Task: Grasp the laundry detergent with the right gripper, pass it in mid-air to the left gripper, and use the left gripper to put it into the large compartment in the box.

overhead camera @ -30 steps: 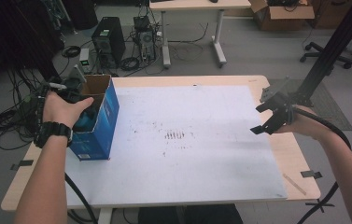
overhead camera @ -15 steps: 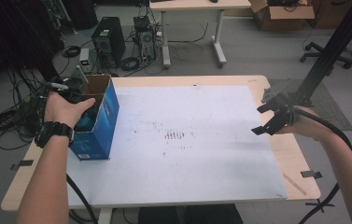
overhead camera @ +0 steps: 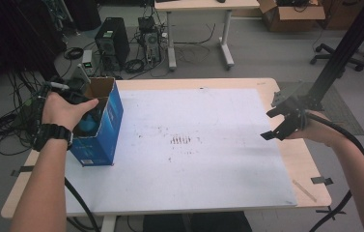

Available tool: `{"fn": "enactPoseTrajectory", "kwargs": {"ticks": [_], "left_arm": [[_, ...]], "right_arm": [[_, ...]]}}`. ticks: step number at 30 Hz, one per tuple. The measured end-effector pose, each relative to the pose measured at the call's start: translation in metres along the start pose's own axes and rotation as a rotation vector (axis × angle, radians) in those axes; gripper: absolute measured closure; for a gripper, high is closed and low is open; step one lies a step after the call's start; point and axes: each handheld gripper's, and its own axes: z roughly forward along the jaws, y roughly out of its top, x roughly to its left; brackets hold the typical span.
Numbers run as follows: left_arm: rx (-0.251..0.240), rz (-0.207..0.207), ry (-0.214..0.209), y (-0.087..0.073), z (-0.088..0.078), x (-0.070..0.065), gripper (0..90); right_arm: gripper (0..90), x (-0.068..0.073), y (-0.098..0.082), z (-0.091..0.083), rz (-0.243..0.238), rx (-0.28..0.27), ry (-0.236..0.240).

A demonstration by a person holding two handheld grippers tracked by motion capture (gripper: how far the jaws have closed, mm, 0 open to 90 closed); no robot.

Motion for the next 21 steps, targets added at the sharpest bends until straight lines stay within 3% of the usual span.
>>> {"fn": "enactPoseTrajectory", "kwargs": {"ticks": [5, 12, 16, 21], "left_arm": [[-0.023, 0.038, 0.020, 0.003, -0.018, -0.007, 29.0], [-0.049, 0.108, -0.002, 0.007, -0.040, -0.026, 22.4], [-0.059, 0.168, -0.032, 0.009, -0.047, -0.042, 20.6], [-0.061, 0.272, -0.036, 0.013, -0.045, -0.065, 17.6]], "right_arm": [[6.4, 0.001, 0.002, -0.001, 0.004, -0.002, -0.001], [6.4, 0.004, 0.008, 0.002, -0.009, 0.002, 0.007], [6.6, 0.004, 0.011, 0.004, -0.019, 0.005, 0.014], [6.8, 0.002, 0.015, 0.005, -0.021, 0.001, 0.012]]}}
